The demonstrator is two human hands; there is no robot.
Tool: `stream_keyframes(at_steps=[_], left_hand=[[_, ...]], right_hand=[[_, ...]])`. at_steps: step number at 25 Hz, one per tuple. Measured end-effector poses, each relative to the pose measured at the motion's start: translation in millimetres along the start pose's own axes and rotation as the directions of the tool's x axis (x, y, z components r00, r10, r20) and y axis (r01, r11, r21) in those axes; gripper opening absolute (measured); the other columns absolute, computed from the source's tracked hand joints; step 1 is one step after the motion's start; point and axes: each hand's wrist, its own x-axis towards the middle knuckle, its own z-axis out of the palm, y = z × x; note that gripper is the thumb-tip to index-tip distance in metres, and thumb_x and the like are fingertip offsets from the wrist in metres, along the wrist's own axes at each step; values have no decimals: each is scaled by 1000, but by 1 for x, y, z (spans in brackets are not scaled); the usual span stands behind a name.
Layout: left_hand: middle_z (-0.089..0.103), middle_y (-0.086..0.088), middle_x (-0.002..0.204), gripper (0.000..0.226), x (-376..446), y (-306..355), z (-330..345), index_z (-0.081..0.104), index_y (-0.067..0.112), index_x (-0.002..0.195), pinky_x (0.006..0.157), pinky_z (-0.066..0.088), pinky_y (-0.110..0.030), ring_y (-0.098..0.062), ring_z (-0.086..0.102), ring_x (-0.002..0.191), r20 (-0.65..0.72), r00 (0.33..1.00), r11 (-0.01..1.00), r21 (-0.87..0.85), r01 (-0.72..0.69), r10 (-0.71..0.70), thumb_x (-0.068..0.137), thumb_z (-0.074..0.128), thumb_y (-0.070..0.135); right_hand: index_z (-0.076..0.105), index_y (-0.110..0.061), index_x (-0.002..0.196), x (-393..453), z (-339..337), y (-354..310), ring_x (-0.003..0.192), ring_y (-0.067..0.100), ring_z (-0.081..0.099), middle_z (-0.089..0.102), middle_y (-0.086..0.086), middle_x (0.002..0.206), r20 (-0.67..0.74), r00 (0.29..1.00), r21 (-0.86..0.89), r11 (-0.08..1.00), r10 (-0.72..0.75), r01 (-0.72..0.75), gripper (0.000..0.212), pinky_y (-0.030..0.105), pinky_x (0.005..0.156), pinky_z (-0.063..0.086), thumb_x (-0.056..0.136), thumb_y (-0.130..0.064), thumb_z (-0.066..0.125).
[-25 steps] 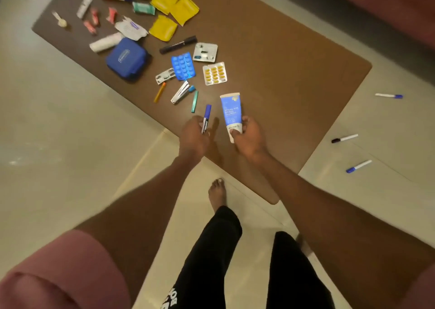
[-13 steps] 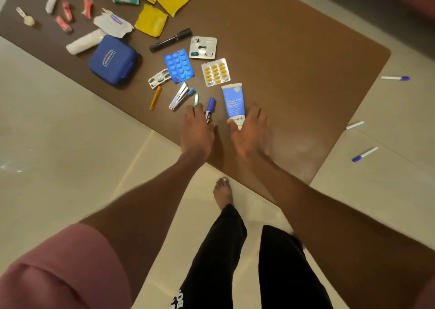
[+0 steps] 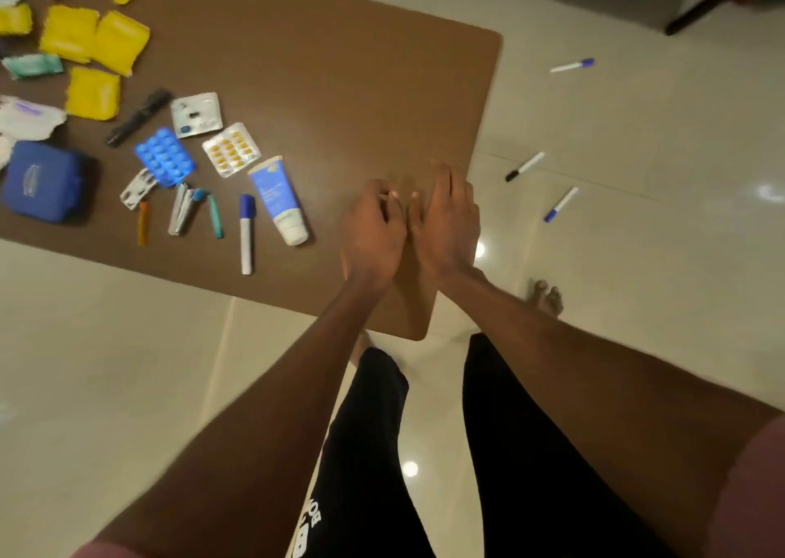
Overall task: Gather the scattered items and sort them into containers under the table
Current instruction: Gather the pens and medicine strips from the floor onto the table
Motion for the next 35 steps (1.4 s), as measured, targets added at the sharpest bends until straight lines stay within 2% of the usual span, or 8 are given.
stream_keyframes(at_steps=[3,8,13,16,19,24,29,35], left_hand=[[63,9,72,21,-14,51,61,65,20,106,55,44,-29,-7,57,60,50,998,998,45,-45,43,106,47,30],[63,7,76,23,-24,111,171,63,20,101,56,42,-30,-11,58,64,217,976,973,227,-42,-8,106,45,33],[67,-2,111,26,-9,133,253,62,17,115,77,55,-38,-20,64,93,410,909,914,394,-98,-80,104,48,35],[60,-6,121,30,11,136,294,61,14,121,85,52,-40,-27,60,108,458,885,895,426,-133,-87,104,47,36],[56,-3,127,32,40,125,334,59,17,127,85,50,-38,-24,56,113,473,879,876,447,-182,-59,105,46,36],[52,-4,126,31,111,79,408,59,15,125,88,52,-43,-25,54,110,511,859,867,439,-237,-23,104,49,36],[48,-9,126,35,170,12,486,54,13,131,84,52,-44,-31,55,106,552,834,834,474,-283,-30,103,53,33],[40,-10,136,45,210,-57,574,43,27,143,86,54,-47,-32,53,107,587,808,781,478,-402,56,100,56,25]], right_hand=[[49,-16,141,19,-38,73,116,25,56,55,3,136,-54,993,20,995,101,-100,44,37,82,51,98,-23,55],[52,-19,140,51,-98,212,114,23,56,55,1,135,39,972,39,971,233,-235,41,37,79,54,99,-24,58],[54,-22,138,77,-126,315,120,23,56,54,-1,136,209,939,64,954,274,-293,37,40,87,54,102,-28,56],[54,-24,136,98,-119,358,113,24,58,56,-2,132,227,915,44,935,334,-352,36,36,81,51,101,-30,56],[55,-25,134,121,-92,385,106,25,60,57,-3,129,202,893,45,907,401,-418,34,31,75,43,100,-32,59],[58,-26,127,162,-12,428,104,23,62,59,-3,125,154,859,42,865,489,-500,30,35,78,49,100,-36,61],[60,-22,121,189,85,491,104,29,62,55,2,122,171,813,-25,827,557,-562,27,34,74,42,99,-37,63],[49,-24,135,199,176,564,107,36,55,39,13,135,268,760,-225,805,592,-549,40,37,73,43,99,-32,64]])
